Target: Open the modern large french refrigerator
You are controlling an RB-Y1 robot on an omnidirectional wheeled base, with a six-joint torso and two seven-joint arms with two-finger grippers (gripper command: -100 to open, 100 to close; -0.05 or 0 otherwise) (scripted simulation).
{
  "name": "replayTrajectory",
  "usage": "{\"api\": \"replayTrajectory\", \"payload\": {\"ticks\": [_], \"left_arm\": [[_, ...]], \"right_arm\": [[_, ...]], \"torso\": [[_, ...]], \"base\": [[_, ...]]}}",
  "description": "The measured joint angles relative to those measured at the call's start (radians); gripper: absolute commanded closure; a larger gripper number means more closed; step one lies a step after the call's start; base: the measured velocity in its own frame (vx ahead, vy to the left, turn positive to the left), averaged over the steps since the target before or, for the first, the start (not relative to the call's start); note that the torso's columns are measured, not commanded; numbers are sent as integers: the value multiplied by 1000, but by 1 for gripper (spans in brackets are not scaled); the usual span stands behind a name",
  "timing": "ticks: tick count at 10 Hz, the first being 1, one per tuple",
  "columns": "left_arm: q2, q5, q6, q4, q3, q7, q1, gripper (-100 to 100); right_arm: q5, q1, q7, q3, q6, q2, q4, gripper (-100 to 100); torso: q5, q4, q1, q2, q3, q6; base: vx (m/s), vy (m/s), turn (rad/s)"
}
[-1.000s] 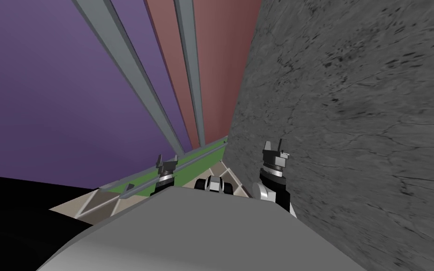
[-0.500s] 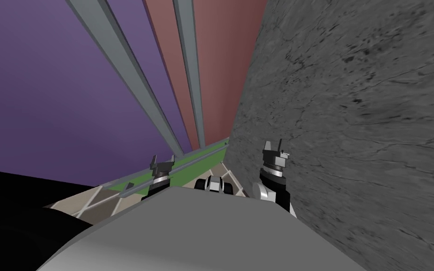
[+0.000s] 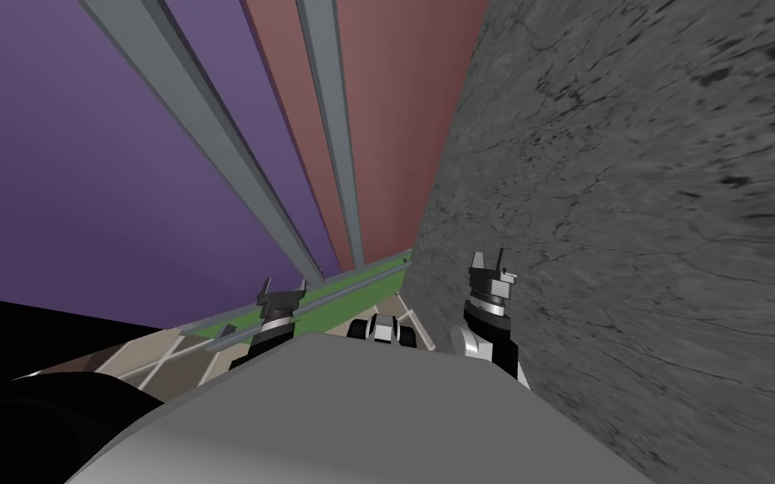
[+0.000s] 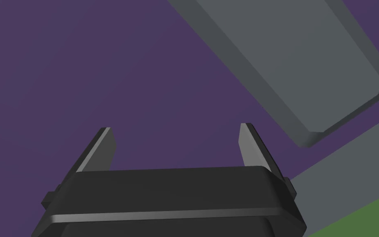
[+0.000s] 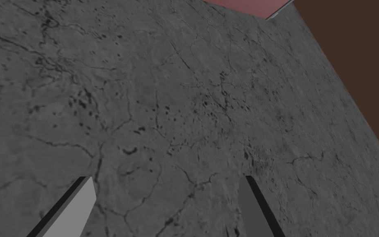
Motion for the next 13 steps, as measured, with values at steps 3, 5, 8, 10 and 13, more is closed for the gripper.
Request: {"api": "replayTrajectory", "payload": {"ticks": [3,5,8,10,13], "left_arm": [[38,90,59,-88,-6,-15,62,-100],[55,139,92,-128,-5,-26,93,-100],[84,221,146,-195,-7,-43,143,-100],[105,277,182,-241,-4,-56,181,-100],[134,358,238,-306,-2,-75,236,-100]], "right_arm": [[0,0,0,0,0,0,0,0],[0,0,0,0,0,0,0,0],[0,0,0,0,0,0,0,0],[0,0,0,0,0,0,0,0],[0,0,0,0,0,0,0,0]], "torso": [[0,0,-1,-1,0,0],[0,0,-2,0,0,3],[-1,0,-8,-1,-1,3],[-1,-1,-15,-2,-1,7],[-5,1,-26,1,0,10]], "base": [[75,-60,130],[41,-31,71],[64,-41,143],[68,-44,132],[47,-49,101]]}}
